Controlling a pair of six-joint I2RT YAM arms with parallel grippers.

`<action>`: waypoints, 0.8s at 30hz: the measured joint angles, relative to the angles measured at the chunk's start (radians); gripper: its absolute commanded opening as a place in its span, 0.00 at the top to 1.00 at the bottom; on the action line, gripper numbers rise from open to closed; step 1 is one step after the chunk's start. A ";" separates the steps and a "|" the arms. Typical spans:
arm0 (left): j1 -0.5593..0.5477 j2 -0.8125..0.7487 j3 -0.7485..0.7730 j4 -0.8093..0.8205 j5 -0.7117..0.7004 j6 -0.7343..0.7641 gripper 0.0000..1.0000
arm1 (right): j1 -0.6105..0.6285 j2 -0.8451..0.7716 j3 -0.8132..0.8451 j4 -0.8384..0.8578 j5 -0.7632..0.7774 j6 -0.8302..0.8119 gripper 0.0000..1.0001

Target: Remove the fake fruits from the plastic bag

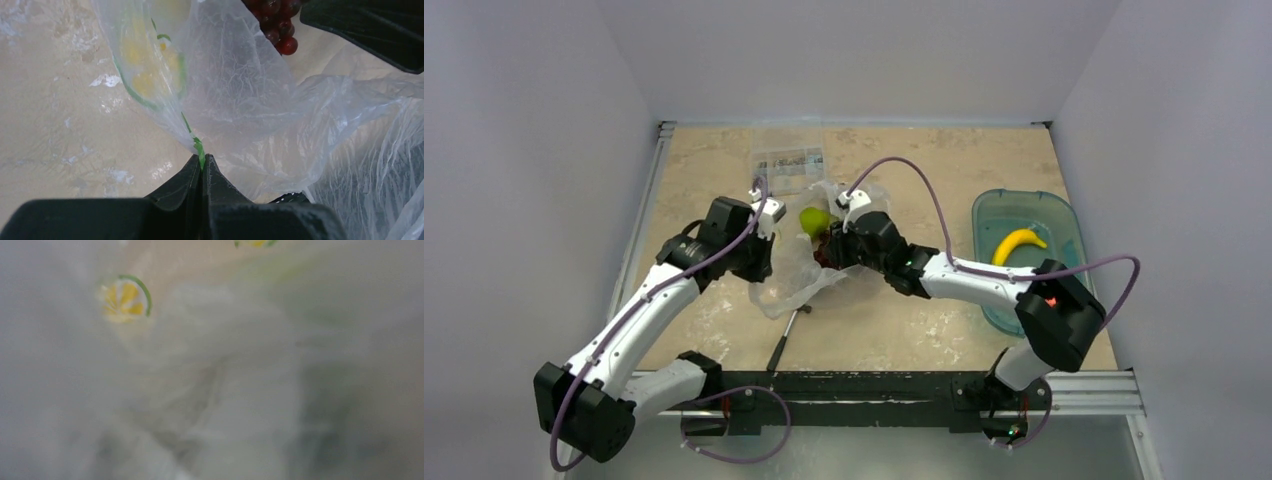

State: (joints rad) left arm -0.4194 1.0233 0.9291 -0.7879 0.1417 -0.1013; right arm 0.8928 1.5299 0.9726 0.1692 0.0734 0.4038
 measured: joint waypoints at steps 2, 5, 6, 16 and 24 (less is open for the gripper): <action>0.000 0.042 0.000 -0.020 -0.008 -0.003 1.00 | 0.015 0.038 -0.054 0.037 0.013 0.002 0.78; -0.002 0.097 0.000 -0.035 -0.012 -0.010 1.00 | 0.039 0.085 -0.095 0.063 0.020 0.008 0.78; -0.002 0.112 0.000 -0.038 -0.012 -0.010 1.00 | 0.046 0.091 -0.109 0.068 0.025 0.012 0.78; -0.003 0.144 0.000 -0.011 0.047 -0.010 1.00 | 0.051 0.031 -0.106 0.063 0.191 0.002 0.65; -0.009 0.144 -0.012 0.014 0.099 -0.009 1.00 | 0.049 0.110 0.062 0.063 0.278 -0.026 0.51</action>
State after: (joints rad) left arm -0.4282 1.1671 0.9169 -0.7742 0.2409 -0.1104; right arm 0.9421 1.6402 1.0348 0.2325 0.3511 0.3779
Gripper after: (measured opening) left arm 0.008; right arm 0.471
